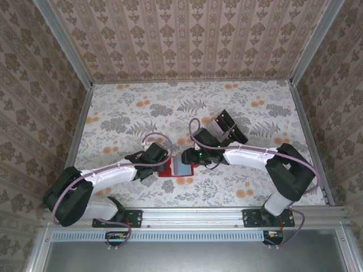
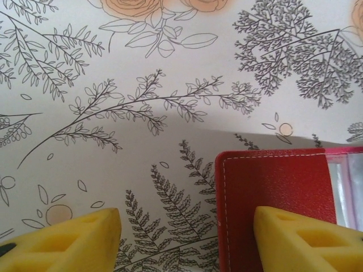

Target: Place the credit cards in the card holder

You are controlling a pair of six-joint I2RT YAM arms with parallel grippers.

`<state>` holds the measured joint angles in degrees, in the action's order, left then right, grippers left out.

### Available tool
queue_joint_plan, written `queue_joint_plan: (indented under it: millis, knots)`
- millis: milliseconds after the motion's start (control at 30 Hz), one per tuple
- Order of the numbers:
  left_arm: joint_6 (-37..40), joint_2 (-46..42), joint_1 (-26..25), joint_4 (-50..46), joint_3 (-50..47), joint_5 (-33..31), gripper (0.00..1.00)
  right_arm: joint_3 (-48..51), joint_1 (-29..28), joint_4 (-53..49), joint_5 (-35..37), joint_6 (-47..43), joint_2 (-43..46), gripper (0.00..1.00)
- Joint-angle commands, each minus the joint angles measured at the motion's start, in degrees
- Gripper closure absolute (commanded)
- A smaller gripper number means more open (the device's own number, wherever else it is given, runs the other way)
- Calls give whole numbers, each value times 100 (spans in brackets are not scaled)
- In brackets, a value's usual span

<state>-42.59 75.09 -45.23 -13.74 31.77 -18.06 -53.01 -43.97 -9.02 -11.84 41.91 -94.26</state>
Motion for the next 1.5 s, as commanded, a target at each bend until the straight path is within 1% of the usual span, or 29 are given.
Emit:
queue_joint_plan:
  millis: [0,300,567,800,1067,1233,1467]
  knots:
    - [158,50,68,3,17,-127,36,-245,-59,148,-170,-108,-207,44]
    - [285,47,203,289,-135,-60,38,-394,-103,191,-218,-129,-609,46]
    - [363,66,523,729,-361,230,39,-527,-107,296,-282,-89,-992,46]
    - [544,266,732,1030,-372,420,39,-625,-204,527,-447,126,-1195,46]
    - [653,361,1037,1293,-332,761,39,-615,-288,1032,-713,529,-1270,46]
    - [717,105,1122,1205,-281,917,37,-502,-308,1314,-726,750,-1224,46]
    - [636,-732,1192,810,-443,1031,32,-427,-309,1580,-744,974,-1237,46]
